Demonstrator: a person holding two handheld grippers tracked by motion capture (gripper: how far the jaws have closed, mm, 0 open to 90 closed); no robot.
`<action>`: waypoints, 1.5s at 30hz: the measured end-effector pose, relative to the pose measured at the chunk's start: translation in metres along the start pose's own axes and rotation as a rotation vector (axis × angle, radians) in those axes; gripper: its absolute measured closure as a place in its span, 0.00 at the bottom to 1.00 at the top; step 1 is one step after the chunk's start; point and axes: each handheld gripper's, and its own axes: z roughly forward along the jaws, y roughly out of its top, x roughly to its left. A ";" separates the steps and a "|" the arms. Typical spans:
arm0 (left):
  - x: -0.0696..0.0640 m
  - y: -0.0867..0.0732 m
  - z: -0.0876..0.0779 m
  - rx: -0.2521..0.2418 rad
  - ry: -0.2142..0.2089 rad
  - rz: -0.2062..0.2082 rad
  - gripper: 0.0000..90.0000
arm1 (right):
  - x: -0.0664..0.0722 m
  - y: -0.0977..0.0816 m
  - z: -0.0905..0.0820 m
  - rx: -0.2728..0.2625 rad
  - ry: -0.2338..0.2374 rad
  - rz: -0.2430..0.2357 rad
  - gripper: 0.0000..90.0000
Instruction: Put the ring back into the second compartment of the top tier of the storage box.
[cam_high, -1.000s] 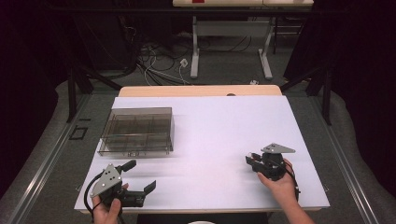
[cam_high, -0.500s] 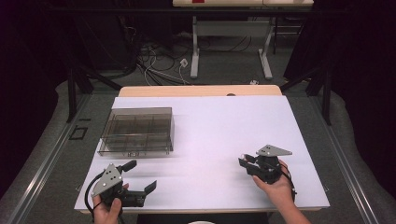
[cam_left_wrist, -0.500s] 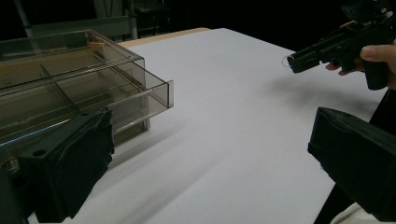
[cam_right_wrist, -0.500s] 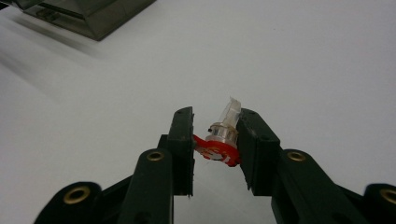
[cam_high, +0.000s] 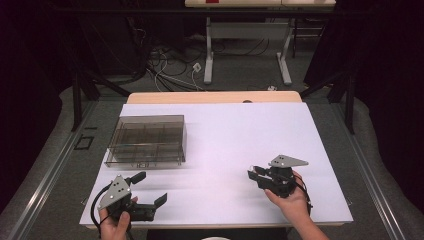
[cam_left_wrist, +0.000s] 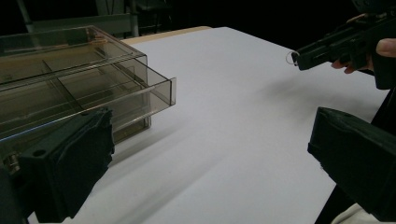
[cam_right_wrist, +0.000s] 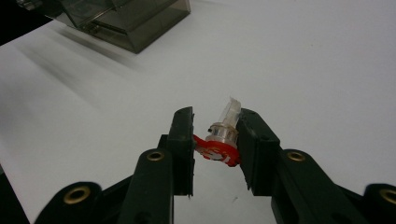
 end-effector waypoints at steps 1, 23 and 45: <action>0.000 0.000 0.000 0.000 0.000 0.000 0.00 | 0.001 0.001 0.000 -0.006 0.002 -0.004 0.76; 0.001 0.000 -0.001 0.003 0.006 -0.002 0.00 | 0.051 0.051 0.025 -0.034 0.143 -0.072 0.76; 0.002 -0.004 -0.010 0.001 0.037 -0.021 0.00 | 0.083 0.088 0.058 -0.003 0.210 -0.146 0.76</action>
